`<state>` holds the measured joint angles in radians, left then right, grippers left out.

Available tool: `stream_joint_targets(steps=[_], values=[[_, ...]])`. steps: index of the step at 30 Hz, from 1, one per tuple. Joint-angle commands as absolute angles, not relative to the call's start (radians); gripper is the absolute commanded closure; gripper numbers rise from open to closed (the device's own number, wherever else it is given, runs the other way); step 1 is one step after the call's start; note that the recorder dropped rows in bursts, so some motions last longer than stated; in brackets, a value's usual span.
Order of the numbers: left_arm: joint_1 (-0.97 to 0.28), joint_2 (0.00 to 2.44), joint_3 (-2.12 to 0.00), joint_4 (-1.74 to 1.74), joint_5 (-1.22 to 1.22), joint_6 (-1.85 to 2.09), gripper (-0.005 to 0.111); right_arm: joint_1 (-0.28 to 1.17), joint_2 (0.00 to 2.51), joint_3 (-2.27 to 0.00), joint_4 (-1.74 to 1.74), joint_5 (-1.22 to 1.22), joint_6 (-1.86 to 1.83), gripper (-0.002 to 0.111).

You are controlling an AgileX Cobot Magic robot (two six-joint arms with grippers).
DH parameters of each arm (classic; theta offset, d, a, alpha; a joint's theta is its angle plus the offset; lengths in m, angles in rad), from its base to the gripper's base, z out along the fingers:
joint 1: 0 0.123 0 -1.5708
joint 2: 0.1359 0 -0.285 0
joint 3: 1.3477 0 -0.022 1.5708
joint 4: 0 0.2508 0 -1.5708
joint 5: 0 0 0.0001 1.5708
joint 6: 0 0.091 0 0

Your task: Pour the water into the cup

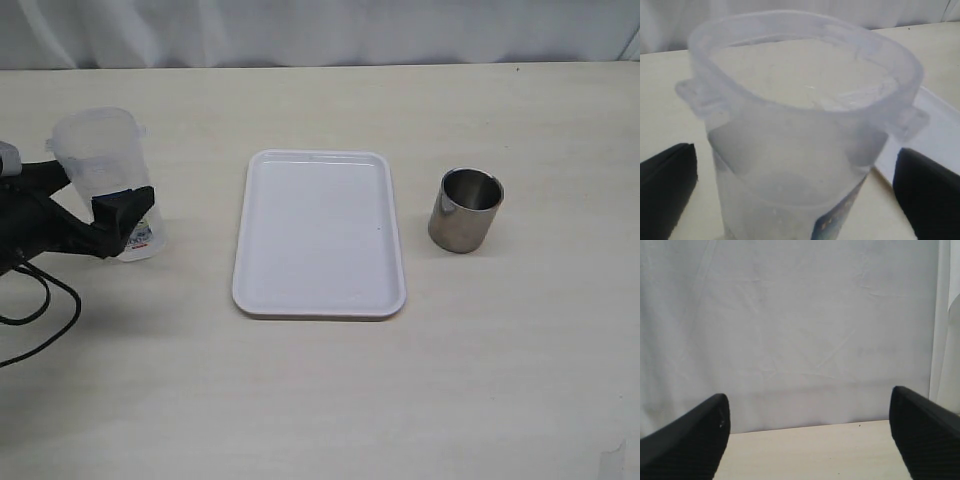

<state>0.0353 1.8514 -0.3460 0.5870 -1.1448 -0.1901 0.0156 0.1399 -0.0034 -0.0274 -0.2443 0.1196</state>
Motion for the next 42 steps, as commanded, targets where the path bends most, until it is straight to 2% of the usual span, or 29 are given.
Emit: stream_joint_targets(steps=[1, 14, 42], values=[[0.034, 1.859, -0.380, 0.595, -1.173, -0.188, 0.007, 0.013, 0.143, 0.000, -0.031, -0.235, 0.124, 0.027], [0.034, 1.946, -0.422, 0.628, -1.221, -0.213, 0.007, 0.013, 0.143, 0.000, -0.031, -0.235, 0.124, 0.027], [0.034, 1.948, -0.469, 0.620, -1.221, -0.165, 0.007, 0.013, 0.143, 0.000, -0.031, -0.235, 0.124, 0.027]])
